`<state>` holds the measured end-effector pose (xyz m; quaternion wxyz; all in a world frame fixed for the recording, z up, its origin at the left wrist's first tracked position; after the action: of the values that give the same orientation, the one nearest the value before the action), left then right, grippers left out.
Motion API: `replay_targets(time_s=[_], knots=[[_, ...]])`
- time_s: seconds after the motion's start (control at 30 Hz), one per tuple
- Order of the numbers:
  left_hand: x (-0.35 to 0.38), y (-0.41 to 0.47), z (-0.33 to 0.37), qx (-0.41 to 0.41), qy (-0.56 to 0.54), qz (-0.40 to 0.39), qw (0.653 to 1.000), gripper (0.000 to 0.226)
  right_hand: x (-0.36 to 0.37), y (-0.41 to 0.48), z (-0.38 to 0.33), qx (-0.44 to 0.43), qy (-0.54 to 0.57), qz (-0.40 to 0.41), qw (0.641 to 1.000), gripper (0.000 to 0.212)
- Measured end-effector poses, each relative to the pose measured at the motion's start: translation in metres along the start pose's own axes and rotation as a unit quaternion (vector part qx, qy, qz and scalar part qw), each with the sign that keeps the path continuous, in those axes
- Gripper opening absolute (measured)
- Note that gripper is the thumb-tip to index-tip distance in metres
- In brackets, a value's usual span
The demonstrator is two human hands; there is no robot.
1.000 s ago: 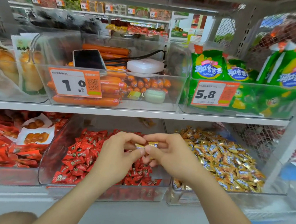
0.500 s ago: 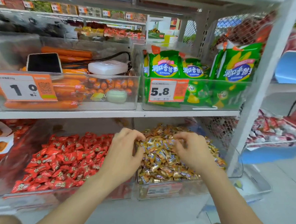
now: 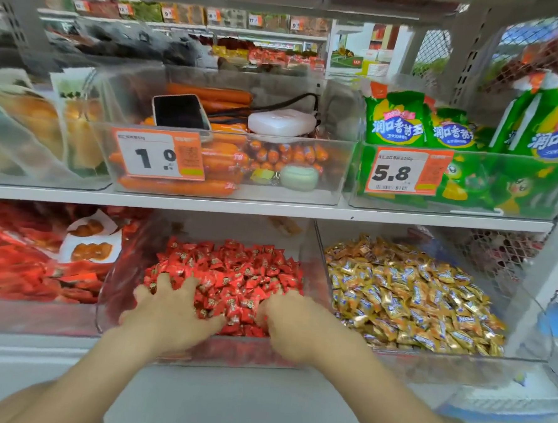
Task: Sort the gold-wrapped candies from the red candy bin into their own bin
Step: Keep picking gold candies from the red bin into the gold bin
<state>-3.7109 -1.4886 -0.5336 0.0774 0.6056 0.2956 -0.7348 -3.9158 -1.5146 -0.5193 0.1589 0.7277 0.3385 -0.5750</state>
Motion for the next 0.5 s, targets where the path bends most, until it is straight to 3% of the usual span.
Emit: replay_targets(time_s=[0.07, 0.13, 0.2, 0.3, 0.4, 0.5], knots=[[-0.001, 0.002, -0.002, 0.004, 0.001, -0.023, 1.0, 0.106, 0.004, 0.017, 0.005, 0.035, -0.005, -0.017, 0.999, 0.025], [-0.005, 0.003, -0.001, 0.013, 0.038, 0.001, 0.999, 0.101, -0.005, 0.035, 0.015, 0.072, 0.006, 0.057, 0.996, 0.019], [-0.011, 0.002, 0.008, 0.059, 0.083, 0.08, 0.992, 0.089, -0.011, 0.052, 0.025, 0.105, 0.022, 0.123, 0.987, 0.023], [-0.017, 0.006, 0.025, 0.181, 0.096, 0.181, 0.962, 0.065, -0.008, 0.077, 0.039, 0.137, 0.051, 0.145, 0.979, 0.021], [-0.014, 0.019, 0.04, 0.265, 0.055, 0.14, 0.952, 0.053, 0.004, 0.091, 0.054, 0.174, 0.055, 0.124, 0.975, 0.021], [-0.007, 0.039, 0.045, 0.251, 0.088, 0.095, 0.959, 0.068, 0.013, 0.1, 0.065, 0.2, 0.062, 0.107, 0.972, 0.038]])
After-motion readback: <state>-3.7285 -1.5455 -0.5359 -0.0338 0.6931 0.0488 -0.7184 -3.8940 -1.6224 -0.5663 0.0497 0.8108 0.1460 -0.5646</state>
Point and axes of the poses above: each hand's wrist, its own y-axis towards the middle knuckle, its own x-axis out of the palm, z = x × y, the point moved 5 cm from there along y, towards the middle knuckle, and after that the axes turned 11 degrees about -x, right-handed, at the moved point
